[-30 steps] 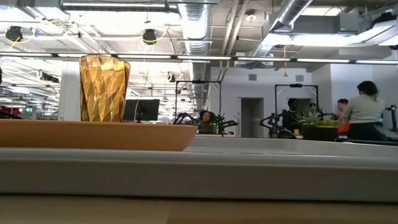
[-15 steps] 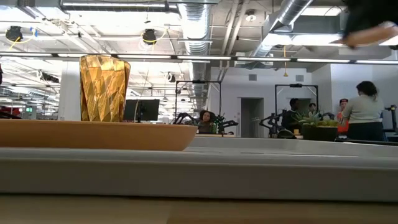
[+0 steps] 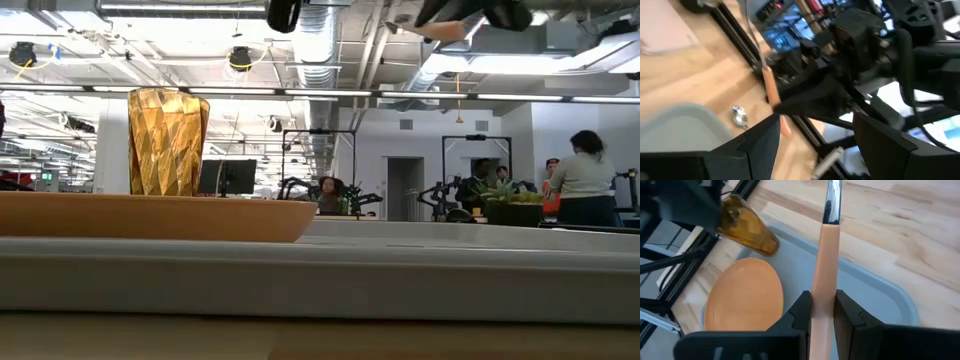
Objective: Pick and place plate/cup/fork/spoon on tray
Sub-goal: Put the orange fork on the serving tray to the right of the orange plate
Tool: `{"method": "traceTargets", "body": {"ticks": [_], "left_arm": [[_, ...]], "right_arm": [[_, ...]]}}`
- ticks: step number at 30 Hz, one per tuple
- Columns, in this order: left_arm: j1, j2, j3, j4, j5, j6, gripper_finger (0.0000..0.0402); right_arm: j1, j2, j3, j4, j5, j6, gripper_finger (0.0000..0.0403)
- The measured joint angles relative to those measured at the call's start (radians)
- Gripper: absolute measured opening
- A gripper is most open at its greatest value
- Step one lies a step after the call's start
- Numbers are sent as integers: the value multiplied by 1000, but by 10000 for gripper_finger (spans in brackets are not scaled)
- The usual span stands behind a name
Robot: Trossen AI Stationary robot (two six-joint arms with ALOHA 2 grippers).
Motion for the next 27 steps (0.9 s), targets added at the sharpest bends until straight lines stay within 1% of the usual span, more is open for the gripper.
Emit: {"method": "traceTargets", "body": {"ticks": [3, 8, 11, 14, 21, 27], "left_arm": [[0, 8, 2, -2, -73, 9, 235], [6, 24, 2, 13, -139, 8, 235], [21, 34, 1, 12, -134, 1, 235], [32, 43, 1, 18, -135, -5, 235], [50, 54, 0, -1, -128, -6, 235], [56, 58, 1, 14, -165, -7, 235]], "right_arm": [[-12, 23, 18, 6, -7, -28, 58], [-11, 52, 40, 90, -13, -111, 58], [-11, 68, 41, 143, -27, -153, 58], [-11, 79, 41, 156, -43, -158, 58], [-11, 82, 41, 157, -46, -158, 58], [-8, 82, 41, 129, -47, -157, 59]]}}
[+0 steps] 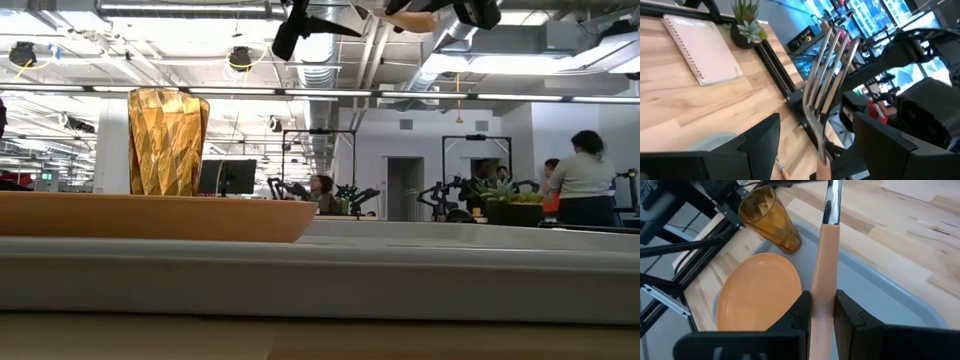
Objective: Pick and place plate/cup/fork/spoon on tray
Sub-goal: Put the orange fork on the serving tray to the right of the orange plate
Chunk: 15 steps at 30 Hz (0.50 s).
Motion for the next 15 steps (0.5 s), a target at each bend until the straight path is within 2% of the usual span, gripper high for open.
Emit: {"method": "traceTargets", "body": {"ticks": [6, 15], "left_arm": [[0, 0, 0, -3, -20, 0, 218], [16, 0, 0, -3, -34, 19, 106]], "right_arm": [[0, 0, 0, -24, 0, 5, 59], [3, 0, 0, -62, -18, 25, 59]]}}
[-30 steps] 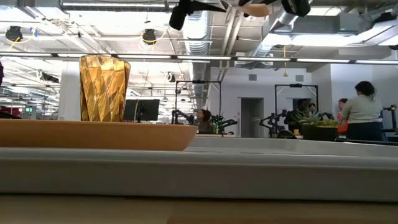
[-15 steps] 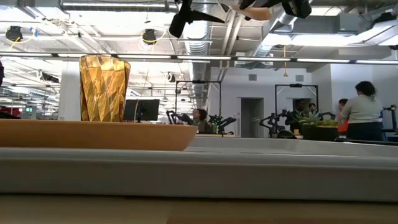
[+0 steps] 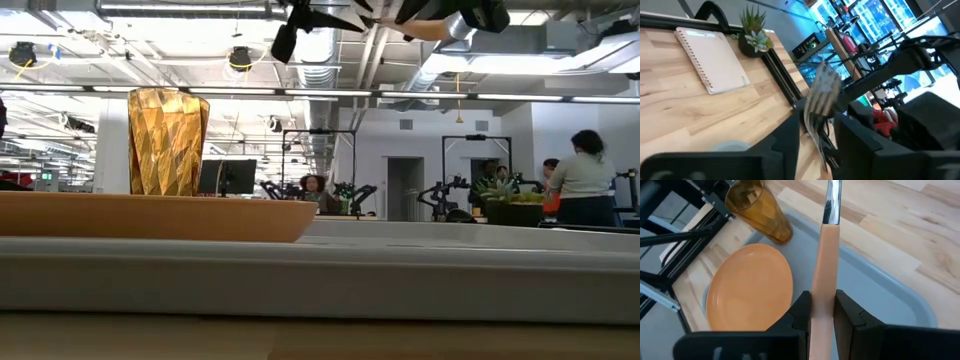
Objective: Pick and place plate/cup/fork/spoon on tray
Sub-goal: Put the orange fork on the serving tray to the right of the orange plate
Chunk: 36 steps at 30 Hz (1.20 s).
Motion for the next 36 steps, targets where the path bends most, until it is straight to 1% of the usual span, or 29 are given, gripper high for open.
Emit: {"method": "traceTargets", "body": {"ticks": [3, 8, 11, 14, 16, 20, 22, 27, 29, 31, 34, 36], "left_arm": [[14, 0, 0, 0, 7, 0, 83], [25, 0, 0, -1, 62, 0, 65], [24, 0, 0, -3, 53, 7, 49], [25, 2, 0, -13, 36, 12, 18], [25, 3, 0, -17, 36, 11, 7], [24, 3, 0, -14, 39, 11, 2], [24, 3, 0, -8, 50, 20, 1], [24, 3, 0, 12, 110, 148, 0], [23, 2, 0, 12, 137, 188, 0], [23, 2, 0, -1, 168, 231, 0], [24, 2, 0, -7, 238, 319, 0], [23, 18, 2, 14, 259, 370, 0]], "right_arm": [[12, 0, 0, 0, -8, -3, 59], [25, 0, 0, -1, -4, -3, 59], [26, 0, 0, 0, -4, -3, 59], [26, -1, 0, 1, -3, -3, 61], [26, -2, 0, 4, -1, 5, 68], [30, -2, 0, 3, -3, 2, 101], [38, -2, 0, 2, -8, 0, 129], [107, -27, -1, -31, 3, 18, 207], [156, -41, -1, -84, 24, 75, 232], [213, -53, -1, -140, 32, 139, 247], [312, -65, -1, -232, 37, 261, 254], [376, -66, -1, -288, 50, 350, 254]]}}
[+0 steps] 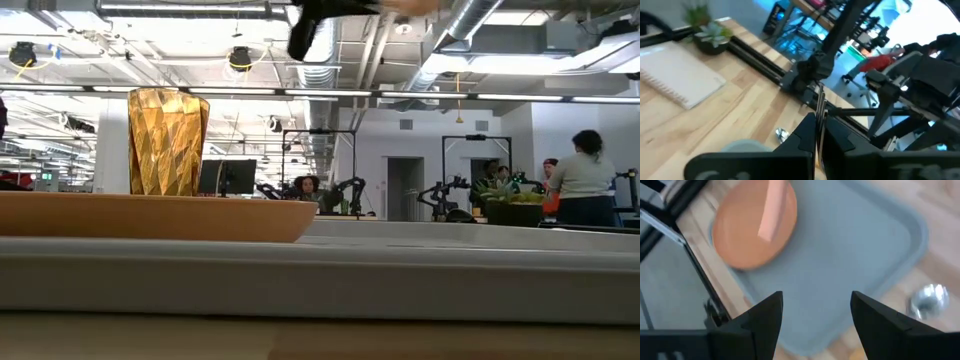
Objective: Pick and place plate/cup/fork/spoon on tray
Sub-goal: Put the orange fork on the serving tray to the right of the orange plate
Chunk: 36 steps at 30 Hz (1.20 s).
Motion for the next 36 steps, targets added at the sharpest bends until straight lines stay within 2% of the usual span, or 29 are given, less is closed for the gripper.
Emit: {"method": "traceTargets", "body": {"ticks": [6, 10, 14, 20, 25, 31, 36], "left_arm": [[-22, 116, -1, 80, 38, 22, 0], [-40, 197, -2, 103, 72, 44, 0], [-49, 262, -3, 114, 108, 59, 0], [-64, 342, -6, 238, 132, 74, 0], [-82, 379, -15, 233, 130, 71, 0], [-93, 377, -145, 443, 141, 18, 0], [-71, 377, -199, 491, 193, -7, 0]], "right_arm": [[120, -1, 0, -86, 94, 252, 254], [147, -1, 0, -90, 182, 325, 254], [150, -1, 0, -89, 191, 333, 254], [149, -1, 0, -86, 192, 333, 254], [149, -1, 0, -80, 191, 335, 254], [149, -1, 0, -78, 191, 335, 254], [149, -1, 0, -78, 192, 332, 254]]}}
